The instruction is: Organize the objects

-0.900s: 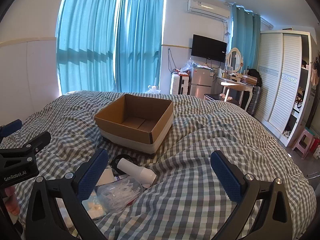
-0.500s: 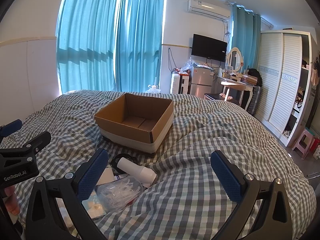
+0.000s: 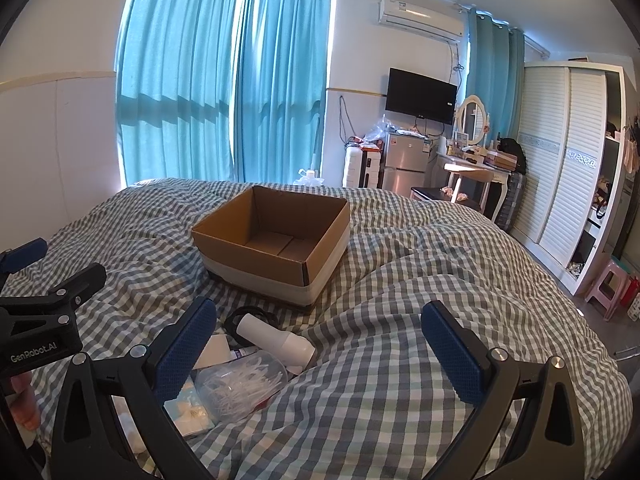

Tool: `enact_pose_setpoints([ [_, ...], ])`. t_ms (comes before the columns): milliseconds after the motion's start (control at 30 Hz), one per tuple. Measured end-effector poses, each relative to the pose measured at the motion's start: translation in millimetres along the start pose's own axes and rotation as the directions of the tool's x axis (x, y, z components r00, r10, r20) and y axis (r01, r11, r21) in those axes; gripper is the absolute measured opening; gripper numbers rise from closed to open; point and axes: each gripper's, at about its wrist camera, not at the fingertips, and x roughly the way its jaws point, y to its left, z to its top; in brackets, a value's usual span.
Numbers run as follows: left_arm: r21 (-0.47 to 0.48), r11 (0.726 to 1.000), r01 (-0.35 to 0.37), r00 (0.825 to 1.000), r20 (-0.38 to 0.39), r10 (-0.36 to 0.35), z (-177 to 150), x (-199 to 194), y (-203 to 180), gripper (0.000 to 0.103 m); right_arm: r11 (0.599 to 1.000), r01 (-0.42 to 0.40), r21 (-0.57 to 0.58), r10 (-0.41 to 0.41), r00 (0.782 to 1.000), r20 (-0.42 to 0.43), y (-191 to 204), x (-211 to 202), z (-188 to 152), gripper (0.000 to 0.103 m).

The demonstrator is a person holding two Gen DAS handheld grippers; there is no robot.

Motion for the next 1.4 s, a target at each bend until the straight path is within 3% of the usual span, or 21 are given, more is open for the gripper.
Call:
enact_pose_setpoints([
  [633, 0.013, 1.000, 0.009, 1.000, -0.013, -0.008, 3, -11, -3, 0.103, 0.999, -0.019, -0.035, 0.020, 1.000, 0.019, 6, -16, 9, 0.103],
  [1167, 0.034, 0.998, 0.049, 0.994, -0.100, -0.045, -11, -12, -11, 0.103, 0.997, -0.017, -0.073, 0.017, 1.000, -0.006, 5, -28, 0, 0.103],
  [1400, 0.050, 0.996, 0.076, 0.979, -0.192, -0.066, -30, 5, -18, 0.103, 0.999, -0.005, -0.051, 0.002, 0.999, -0.044, -5, -18, -9, 0.103],
])
